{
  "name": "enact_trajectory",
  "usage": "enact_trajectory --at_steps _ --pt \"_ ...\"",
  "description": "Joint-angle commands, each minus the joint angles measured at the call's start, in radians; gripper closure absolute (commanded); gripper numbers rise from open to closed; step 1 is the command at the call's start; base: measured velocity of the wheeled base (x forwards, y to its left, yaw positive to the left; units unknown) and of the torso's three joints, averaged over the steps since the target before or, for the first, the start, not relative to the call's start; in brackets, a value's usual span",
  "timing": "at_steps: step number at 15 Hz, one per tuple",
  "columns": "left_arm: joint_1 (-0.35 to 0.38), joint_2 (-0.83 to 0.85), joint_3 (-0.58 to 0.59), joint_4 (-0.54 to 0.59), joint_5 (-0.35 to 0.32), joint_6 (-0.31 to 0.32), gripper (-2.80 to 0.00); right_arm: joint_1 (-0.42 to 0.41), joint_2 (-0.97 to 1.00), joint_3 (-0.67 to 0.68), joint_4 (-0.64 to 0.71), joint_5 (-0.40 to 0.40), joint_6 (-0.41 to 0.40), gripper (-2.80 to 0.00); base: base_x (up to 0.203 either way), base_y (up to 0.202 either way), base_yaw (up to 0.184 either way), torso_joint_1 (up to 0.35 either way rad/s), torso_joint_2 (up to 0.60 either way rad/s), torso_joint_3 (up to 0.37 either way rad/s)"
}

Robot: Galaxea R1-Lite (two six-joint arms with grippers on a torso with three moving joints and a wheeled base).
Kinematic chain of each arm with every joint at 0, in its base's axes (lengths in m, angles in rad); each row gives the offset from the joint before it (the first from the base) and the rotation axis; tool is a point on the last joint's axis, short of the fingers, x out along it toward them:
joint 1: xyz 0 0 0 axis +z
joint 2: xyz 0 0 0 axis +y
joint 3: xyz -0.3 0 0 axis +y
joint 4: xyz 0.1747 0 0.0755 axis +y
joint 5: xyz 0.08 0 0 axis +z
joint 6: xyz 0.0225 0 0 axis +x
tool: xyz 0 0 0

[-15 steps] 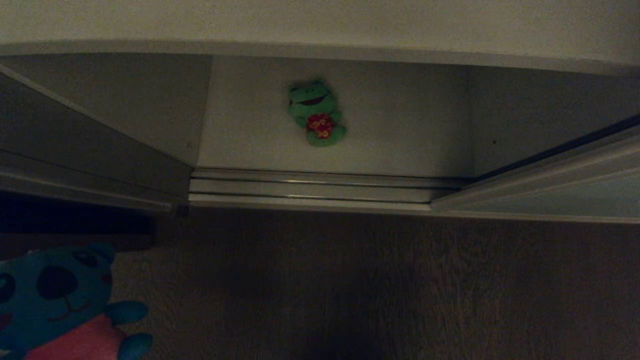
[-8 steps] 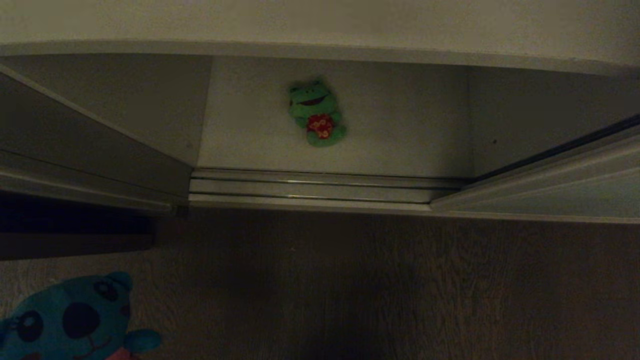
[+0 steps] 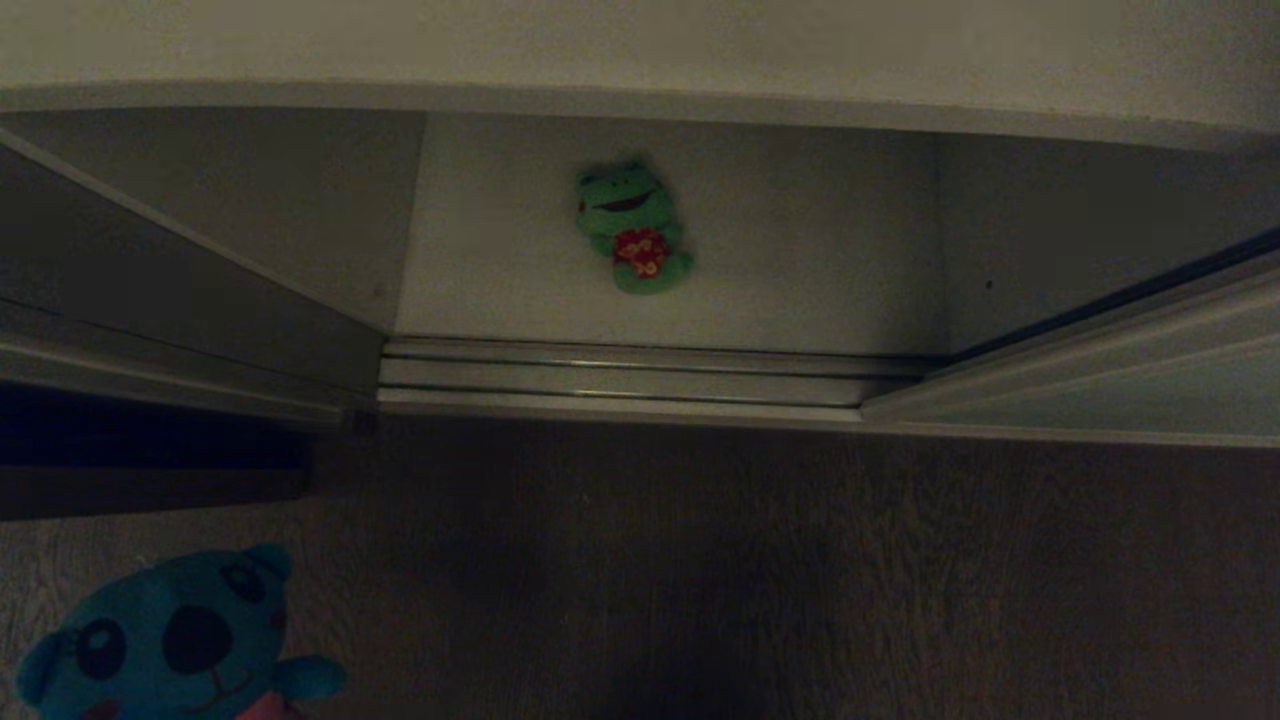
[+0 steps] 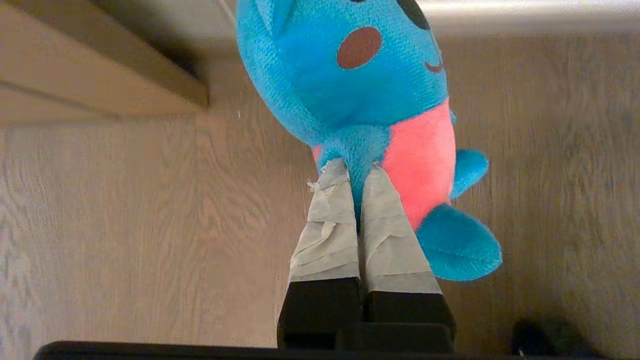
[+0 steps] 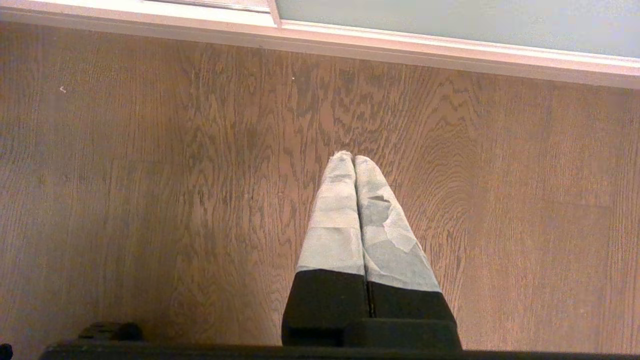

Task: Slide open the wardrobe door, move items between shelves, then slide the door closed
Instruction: Place the blue doll on the higher shelf

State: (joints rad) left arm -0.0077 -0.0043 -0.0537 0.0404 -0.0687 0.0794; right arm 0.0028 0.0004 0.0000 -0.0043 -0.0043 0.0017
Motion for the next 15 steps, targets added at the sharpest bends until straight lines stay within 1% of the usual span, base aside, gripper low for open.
enact_trajectory --at_steps 1,2,8,15 --pt "0.000 0.004 0.030 -0.064 0.000 -0.003 0.00 0.000 -0.003 0.000 0.000 0.000 0.000 0.00 0.000 0.000 0.000 0.000 0.00 0.000" --pt "0.000 0.004 0.034 -0.078 0.000 -0.002 0.00 0.000 -0.003 0.000 0.000 0.000 0.000 0.00 0.000 0.000 0.000 0.000 0.00 0.000" --pt "0.000 0.006 0.035 -0.078 0.003 -0.013 0.00 0.000 -0.003 0.000 0.000 0.000 0.000 0.00 0.000 0.000 0.000 0.000 0.00 0.000" --pt "0.000 0.006 0.040 -0.085 0.009 -0.007 0.00 0.000 -0.003 0.000 0.000 0.000 0.000 0.00 0.000 0.000 0.000 0.000 0.00 0.000"
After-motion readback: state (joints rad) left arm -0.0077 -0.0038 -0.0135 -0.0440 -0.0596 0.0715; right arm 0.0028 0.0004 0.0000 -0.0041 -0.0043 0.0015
